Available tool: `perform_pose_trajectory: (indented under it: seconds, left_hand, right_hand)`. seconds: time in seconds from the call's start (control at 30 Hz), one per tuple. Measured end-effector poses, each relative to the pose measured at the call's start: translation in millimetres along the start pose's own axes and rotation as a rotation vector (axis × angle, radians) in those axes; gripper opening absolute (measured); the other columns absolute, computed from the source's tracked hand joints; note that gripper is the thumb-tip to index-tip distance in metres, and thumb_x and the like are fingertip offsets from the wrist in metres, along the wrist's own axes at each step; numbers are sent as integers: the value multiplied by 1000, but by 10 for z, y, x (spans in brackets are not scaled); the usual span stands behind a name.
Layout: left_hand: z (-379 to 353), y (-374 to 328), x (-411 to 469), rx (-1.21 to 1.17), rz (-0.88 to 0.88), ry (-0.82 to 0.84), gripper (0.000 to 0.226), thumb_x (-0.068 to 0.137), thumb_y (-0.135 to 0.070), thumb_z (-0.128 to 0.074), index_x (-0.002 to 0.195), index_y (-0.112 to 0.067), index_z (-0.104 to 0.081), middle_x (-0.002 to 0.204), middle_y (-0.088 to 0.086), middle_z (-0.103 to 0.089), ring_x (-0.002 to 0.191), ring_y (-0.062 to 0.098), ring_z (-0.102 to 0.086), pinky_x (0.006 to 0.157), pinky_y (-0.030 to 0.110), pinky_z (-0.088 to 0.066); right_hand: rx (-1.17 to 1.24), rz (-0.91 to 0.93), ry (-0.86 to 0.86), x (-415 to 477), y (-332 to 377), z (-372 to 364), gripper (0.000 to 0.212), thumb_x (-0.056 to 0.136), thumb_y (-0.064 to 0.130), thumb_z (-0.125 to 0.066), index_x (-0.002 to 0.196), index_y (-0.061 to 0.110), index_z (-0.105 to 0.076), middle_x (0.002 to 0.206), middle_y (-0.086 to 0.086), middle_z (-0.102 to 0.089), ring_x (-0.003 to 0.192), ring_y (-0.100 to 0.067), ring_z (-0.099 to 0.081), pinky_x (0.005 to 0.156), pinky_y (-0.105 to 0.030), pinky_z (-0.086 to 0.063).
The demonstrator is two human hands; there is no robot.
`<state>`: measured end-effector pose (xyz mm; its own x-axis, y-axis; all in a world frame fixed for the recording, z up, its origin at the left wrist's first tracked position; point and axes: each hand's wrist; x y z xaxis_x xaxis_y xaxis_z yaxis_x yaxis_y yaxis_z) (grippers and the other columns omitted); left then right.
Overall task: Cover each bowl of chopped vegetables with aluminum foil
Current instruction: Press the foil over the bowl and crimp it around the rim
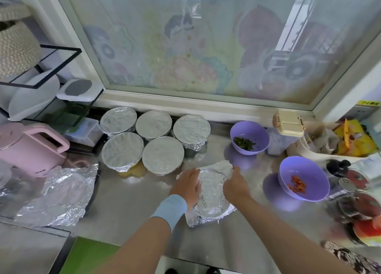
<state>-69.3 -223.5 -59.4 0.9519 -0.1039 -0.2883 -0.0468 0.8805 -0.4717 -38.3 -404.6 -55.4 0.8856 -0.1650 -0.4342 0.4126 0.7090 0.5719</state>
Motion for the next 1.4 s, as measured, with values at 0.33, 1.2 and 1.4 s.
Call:
perform_pose_trajectory:
  seconds: [0.33,1.2,1.4]
  left_hand:
    - [-385,69,46,9,65,-118,68,102,-44,-35,156,-19,-2,163,0,2,149,20,-4,120,35,-13]
    - [-359,27,223,21,-12,-236,51,102,-39,-38,148,-19,-33,150,-2,-36,137,20,-33,109,31,-30]
    - [-378,0,302,10,33,-264,42,101,-41,-38,137,-21,-44,132,-3,-47,123,19,-44,99,31,-39]
  right_hand:
    - [-428,326,-348,33,-264,-226,80,82,5,-56,152,33,-26,151,-19,-28,125,-37,-44,98,-47,-43]
    - [-396,690,76,279,-120,-248,70,83,6,-47,150,20,-31,152,0,-36,138,-22,-35,114,-34,-28]
    - [-188,498,158,350,-86,-306,40,98,23,-40,137,29,-44,138,5,-50,118,-22,-53,96,-33,-42]
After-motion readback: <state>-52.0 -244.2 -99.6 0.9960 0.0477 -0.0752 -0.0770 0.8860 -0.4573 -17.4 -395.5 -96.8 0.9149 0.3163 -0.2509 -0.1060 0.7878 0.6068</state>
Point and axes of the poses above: each hand's wrist, its own x-axis towards the middle knuckle, its own z-axis out of the back of the hand, y = z × x
